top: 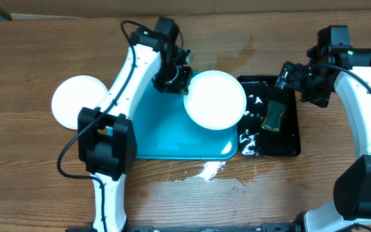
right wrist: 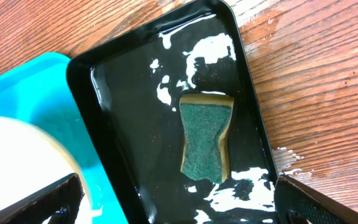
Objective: Clean dirty plates on tray and stack at the side
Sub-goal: 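Lift the white plate with the left gripper and tilt it over the black tray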
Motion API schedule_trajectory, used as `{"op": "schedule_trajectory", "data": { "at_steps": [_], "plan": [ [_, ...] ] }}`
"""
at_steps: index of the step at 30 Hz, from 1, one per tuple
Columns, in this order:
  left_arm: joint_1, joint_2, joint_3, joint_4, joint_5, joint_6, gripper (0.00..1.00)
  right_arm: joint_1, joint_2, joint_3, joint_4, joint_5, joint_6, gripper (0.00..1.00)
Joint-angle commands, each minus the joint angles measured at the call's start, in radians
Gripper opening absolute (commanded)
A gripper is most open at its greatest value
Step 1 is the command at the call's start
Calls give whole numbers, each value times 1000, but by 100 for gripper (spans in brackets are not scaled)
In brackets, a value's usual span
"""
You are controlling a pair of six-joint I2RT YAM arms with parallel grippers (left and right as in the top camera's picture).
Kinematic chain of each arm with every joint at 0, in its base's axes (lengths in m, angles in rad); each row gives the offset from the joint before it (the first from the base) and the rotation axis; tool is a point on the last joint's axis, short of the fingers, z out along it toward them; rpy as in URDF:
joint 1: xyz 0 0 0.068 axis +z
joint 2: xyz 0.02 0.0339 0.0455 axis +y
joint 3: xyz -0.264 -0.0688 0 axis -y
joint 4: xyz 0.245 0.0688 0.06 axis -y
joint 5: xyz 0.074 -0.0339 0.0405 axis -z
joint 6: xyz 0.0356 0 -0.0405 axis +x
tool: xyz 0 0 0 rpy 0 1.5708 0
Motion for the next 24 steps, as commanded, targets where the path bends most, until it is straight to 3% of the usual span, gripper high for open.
{"op": "schedule_trajectory", "data": {
  "at_steps": [1, 18, 24],
  "plan": [
    [-42, 9, 27, 17, -67, -54, 4, -2, -29, 19, 3, 3, 0, 100],
    [-154, 9, 64, 171, -200, -146, 4, -2, -29, 19, 3, 3, 0, 100],
    [-206, 9, 118, 214, -323, -145, 4, -2, -29, 19, 3, 3, 0, 100]
  ]
}}
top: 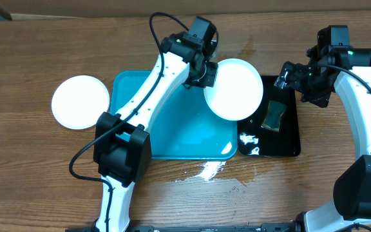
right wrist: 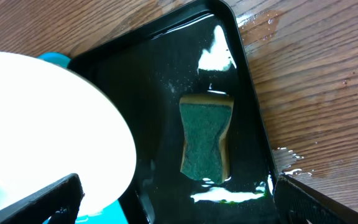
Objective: Clean dirty plates on tray and stack at the side
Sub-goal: 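Lift the white plate with the left gripper and tilt it over the black tray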
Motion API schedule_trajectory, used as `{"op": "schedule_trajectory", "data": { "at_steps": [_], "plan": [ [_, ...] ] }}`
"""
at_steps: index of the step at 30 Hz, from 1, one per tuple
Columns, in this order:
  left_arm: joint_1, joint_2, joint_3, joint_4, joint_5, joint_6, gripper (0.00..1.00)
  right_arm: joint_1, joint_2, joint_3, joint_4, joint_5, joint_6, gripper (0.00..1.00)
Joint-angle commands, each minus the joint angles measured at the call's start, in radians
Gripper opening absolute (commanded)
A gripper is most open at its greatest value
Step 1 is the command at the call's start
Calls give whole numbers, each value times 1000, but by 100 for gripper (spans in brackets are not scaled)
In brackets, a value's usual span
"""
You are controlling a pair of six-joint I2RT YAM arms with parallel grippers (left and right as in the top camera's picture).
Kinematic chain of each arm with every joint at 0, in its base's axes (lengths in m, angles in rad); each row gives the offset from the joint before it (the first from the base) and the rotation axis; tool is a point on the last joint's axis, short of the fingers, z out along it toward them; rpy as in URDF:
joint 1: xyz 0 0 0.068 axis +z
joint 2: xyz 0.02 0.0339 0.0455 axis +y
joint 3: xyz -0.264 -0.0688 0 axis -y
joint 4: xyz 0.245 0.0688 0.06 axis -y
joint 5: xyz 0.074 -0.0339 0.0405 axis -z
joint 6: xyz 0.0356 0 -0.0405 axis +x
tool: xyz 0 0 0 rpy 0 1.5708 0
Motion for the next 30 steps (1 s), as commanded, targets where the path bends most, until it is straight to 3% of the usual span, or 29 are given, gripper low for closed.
{"op": "schedule_trajectory", "data": {
  "at_steps": [1, 10, 19, 30],
  "plan": [
    [-45, 9, 84, 17, -106, -16, 4, -2, -29, 19, 4, 3, 0, 100],
    [-142, 9, 184, 77, -365, 10, 4, -2, -29, 19, 4, 3, 0, 100],
    [-228, 9, 183, 190, -570, 138, 4, -2, -29, 19, 4, 3, 0, 100],
    [-387, 9, 183, 299, -921, 297, 4, -2, -29, 19, 4, 3, 0, 100]
  ]
}}
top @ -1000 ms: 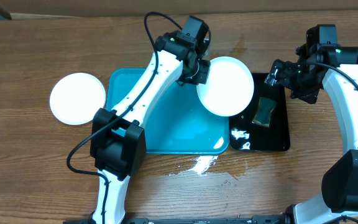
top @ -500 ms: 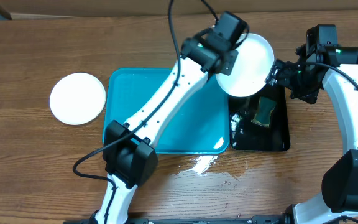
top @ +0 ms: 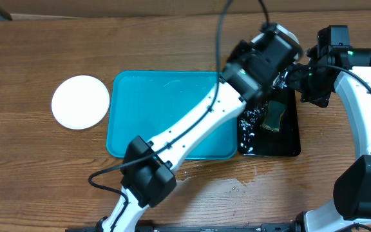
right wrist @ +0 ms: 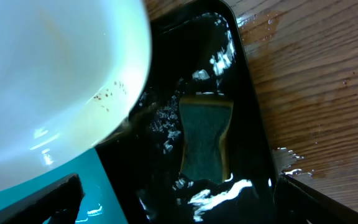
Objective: Clean dirty plates on tray and stack at the side
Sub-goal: 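Lift the white plate with the left gripper and tilt it over the black tray, then hold the tilted white plate over the black tray with the left gripper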
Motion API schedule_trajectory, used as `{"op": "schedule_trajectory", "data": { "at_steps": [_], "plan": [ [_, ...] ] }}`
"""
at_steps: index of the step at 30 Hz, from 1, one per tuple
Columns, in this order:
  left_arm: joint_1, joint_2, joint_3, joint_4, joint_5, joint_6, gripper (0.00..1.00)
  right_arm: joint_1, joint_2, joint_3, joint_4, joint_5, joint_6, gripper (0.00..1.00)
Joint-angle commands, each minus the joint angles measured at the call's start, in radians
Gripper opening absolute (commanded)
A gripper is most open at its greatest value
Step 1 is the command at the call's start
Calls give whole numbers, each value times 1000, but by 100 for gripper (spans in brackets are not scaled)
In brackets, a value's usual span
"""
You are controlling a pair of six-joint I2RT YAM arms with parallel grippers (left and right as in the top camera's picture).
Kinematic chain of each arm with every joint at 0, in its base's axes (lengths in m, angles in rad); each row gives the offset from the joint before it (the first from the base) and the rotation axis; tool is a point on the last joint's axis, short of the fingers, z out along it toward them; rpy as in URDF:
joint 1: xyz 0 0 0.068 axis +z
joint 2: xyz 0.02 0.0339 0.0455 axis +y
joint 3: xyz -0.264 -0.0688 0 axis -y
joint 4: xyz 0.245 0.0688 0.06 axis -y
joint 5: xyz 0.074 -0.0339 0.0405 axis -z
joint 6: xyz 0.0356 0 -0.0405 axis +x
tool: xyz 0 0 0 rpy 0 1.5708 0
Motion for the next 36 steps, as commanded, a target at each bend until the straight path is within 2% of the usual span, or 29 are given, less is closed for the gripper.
{"op": "schedule_trajectory", "data": {
  "at_steps": [1, 5, 25, 30, 32, 34, 36],
  "plan": [
    [-65, 9, 23, 25, -199, 108, 4, -2, -29, 19, 3, 3, 0, 100],
    [-89, 9, 23, 26, -269, 123, 4, -2, -29, 19, 3, 3, 0, 100],
    [-70, 9, 23, 26, -277, 119, 4, -2, -29, 19, 3, 3, 0, 100],
    [-67, 9, 23, 42, -446, 117, 4, -2, -29, 19, 3, 3, 0, 100],
    [-56, 9, 23, 58, -427, 94, 4, -2, -29, 19, 3, 3, 0, 100],
    [-57, 8, 23, 24, -349, 85, 4, -2, -29, 19, 3, 3, 0, 100],
    [-67, 7, 23, 2, -395, 93, 4, -2, -29, 19, 3, 3, 0, 100]
  ]
}}
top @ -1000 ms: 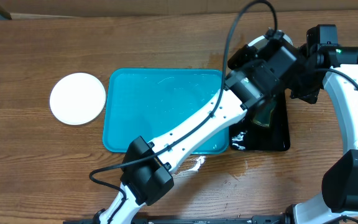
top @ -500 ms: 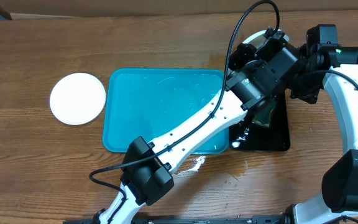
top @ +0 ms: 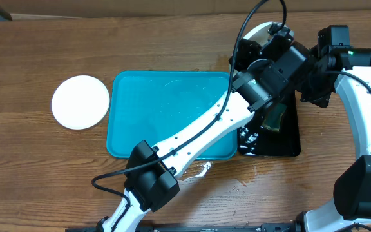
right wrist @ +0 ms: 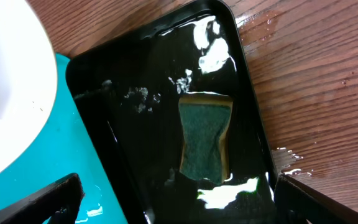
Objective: Clean dirty plates on tray and stack at the side
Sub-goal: 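Hold the tilted white plate over the black tray with the left gripper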
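My left gripper (top: 263,44) is largely hidden under its own arm and seems shut on the rim of a white plate (top: 261,29). That plate hangs tilted over the far left corner of the black tray (top: 295,138). In the right wrist view the plate (right wrist: 5,93) fills the upper left. A green and yellow sponge (right wrist: 205,146) lies in the wet, soapy black tray (right wrist: 247,74). My right gripper (right wrist: 179,194) hovers open over the sponge (top: 275,119), touching nothing. A second white plate (top: 80,102) lies on the table to the left.
The teal tray (top: 172,116) sits mid-table with nothing on it, its right edge (right wrist: 86,162) against the black tray. Water is spilled on the wood in front of the teal tray (top: 205,171) and beside the black tray (right wrist: 288,162). The left arm spans the teal tray diagonally.
The held plate has moved back and to the left. It covered the tray's upper left in the right wrist view; now only its edge shows at the left. The right arm has not moved.
First my left gripper held the plate over the right part of the teal tray. Then the plate overlapped the black tray's left edge. Then it hung low over the soapy water beside the sponge, brown specks on it. Now it is off the far left corner.
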Motion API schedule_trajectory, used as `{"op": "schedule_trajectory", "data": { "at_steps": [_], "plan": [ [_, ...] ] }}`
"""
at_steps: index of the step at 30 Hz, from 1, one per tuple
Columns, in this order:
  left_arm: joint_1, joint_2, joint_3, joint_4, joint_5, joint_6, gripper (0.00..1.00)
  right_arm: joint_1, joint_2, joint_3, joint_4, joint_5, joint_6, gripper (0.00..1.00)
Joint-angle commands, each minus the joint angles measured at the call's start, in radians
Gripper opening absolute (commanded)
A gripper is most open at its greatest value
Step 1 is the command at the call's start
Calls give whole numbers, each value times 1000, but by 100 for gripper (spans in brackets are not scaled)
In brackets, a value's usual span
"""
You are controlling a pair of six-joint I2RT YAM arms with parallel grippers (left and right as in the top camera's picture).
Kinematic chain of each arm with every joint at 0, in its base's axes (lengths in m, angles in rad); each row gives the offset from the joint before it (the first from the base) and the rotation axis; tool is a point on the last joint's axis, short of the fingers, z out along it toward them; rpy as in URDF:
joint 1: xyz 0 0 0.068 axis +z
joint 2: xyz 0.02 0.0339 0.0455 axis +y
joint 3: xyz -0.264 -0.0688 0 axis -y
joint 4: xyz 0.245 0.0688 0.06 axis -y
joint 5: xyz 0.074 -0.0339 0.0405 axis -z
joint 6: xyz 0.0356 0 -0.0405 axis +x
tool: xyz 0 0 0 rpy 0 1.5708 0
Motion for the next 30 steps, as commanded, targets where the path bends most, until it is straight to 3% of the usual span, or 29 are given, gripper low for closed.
{"op": "schedule_trajectory", "data": {
  "at_steps": [1, 3, 5, 7, 8, 10, 12, 14, 15, 17, 19, 20, 22, 24, 25, 27, 28, 30],
  "plan": [
    [-3, 7, 21, -18, -72, -35, 4, -2, -29, 19, 3, 3, 0, 100],
    [-3, 7, 21, -30, -12, -80, 4, -2, -29, 19, 3, 3, 0, 100],
    [-3, 7, 21, -29, -42, -44, 4, -2, -29, 19, 3, 3, 0, 100],
    [-8, 4, 21, -56, -41, -151, 4, -2, -29, 19, 3, 3, 0, 100],
    [-20, 3, 21, -67, -8, -146, 4, -2, -29, 19, 3, 3, 0, 100],
    [-26, 3, 21, -50, -59, -116, 4, -2, -29, 19, 3, 3, 0, 100],
    [-24, -1, 21, -64, -49, -200, 4, -2, -29, 19, 3, 3, 0, 100],
    [-37, -3, 21, -68, -109, -174, 4, -2, -29, 19, 3, 3, 0, 100],
    [-30, -3, 21, -52, -206, -250, 4, -2, -29, 19, 3, 3, 0, 100],
    [-29, -3, 21, -80, -109, -354, 4, -2, -29, 19, 3, 3, 0, 100],
    [-37, -3, 21, -79, -98, -276, 4, -2, -29, 19, 3, 3, 0, 100],
    [-31, -3, 21, -79, -148, -278, 4, -2, -29, 19, 3, 3, 0, 100],
    [-23, -3, 21, -82, -88, -321, 4, -2, -29, 19, 3, 3, 0, 100],
    [-27, -3, 21, -82, 50, -182, 4, -2, -29, 19, 3, 3, 0, 100],
    [-27, -3, 21, -87, 19, -135, 4, -2, -29, 19, 3, 3, 0, 100],
    [-21, -3, 21, -115, -75, -267, 4, -2, -29, 19, 3, 3, 0, 100],
    [-17, -3, 21, -129, -8, -322, 4, -2, -29, 19, 3, 3, 0, 100],
    [-2, -3, 21, -115, 124, -182, 4, -2, -29, 19, 3, 3, 0, 100]
  ]
}}
